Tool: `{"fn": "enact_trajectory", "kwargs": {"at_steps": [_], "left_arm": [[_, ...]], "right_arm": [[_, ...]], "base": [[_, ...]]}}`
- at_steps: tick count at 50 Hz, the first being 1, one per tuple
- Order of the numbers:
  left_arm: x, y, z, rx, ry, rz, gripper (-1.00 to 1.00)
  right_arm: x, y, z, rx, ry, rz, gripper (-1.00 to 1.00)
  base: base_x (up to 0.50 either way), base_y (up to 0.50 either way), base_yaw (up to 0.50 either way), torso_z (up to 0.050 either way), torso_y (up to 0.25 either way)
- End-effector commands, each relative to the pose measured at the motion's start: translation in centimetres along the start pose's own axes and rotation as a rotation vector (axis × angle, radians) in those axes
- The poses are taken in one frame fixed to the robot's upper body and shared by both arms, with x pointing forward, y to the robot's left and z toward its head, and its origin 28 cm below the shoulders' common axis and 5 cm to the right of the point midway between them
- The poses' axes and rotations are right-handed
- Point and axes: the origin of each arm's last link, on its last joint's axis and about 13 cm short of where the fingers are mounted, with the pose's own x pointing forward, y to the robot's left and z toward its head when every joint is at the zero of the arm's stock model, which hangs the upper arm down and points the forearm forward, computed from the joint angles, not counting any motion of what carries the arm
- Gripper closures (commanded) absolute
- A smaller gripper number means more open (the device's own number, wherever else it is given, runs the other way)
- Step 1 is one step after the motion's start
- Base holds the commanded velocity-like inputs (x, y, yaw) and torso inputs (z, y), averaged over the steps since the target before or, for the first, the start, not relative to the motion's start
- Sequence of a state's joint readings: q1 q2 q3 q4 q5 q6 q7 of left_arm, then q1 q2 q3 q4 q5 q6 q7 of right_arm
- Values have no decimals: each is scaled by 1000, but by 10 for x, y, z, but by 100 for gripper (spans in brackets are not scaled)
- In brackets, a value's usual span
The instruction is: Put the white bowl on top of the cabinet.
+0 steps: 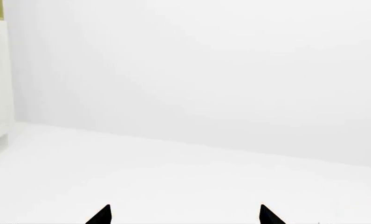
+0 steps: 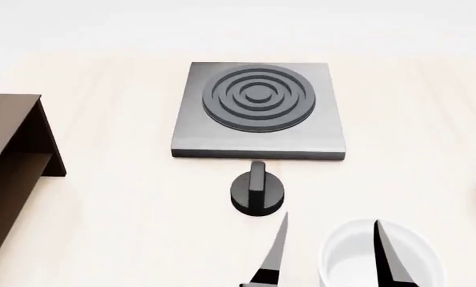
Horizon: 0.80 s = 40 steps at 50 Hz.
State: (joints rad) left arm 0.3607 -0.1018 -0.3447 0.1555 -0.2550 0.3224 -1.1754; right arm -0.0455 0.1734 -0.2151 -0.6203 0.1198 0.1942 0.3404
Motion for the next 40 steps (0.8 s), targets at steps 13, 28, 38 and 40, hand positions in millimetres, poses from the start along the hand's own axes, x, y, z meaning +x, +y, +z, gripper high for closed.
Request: {"fn": "enact_trajectory", "kwargs": {"at_steps": [13, 28, 38, 40], "left_arm": [[0, 0, -2, 0, 5, 1, -100], [1, 0, -2, -2, 8, 2, -100], [1, 0, -2, -2, 9, 1, -100], [1, 0, -2, -2, 10, 0, -100]], "right_arm": [[-1, 0, 5, -29, -35, -31, -100], [-1, 0, 6, -14, -38, -25, -100], [-1, 0, 5, -9, -35, -21, -100], [-1, 0, 5, -9, -31, -22, -100]], "base": [[0, 218, 0, 0, 0], [0, 500, 0, 0, 0], [0, 500, 0, 0, 0], [0, 500, 0, 0, 0]]}}
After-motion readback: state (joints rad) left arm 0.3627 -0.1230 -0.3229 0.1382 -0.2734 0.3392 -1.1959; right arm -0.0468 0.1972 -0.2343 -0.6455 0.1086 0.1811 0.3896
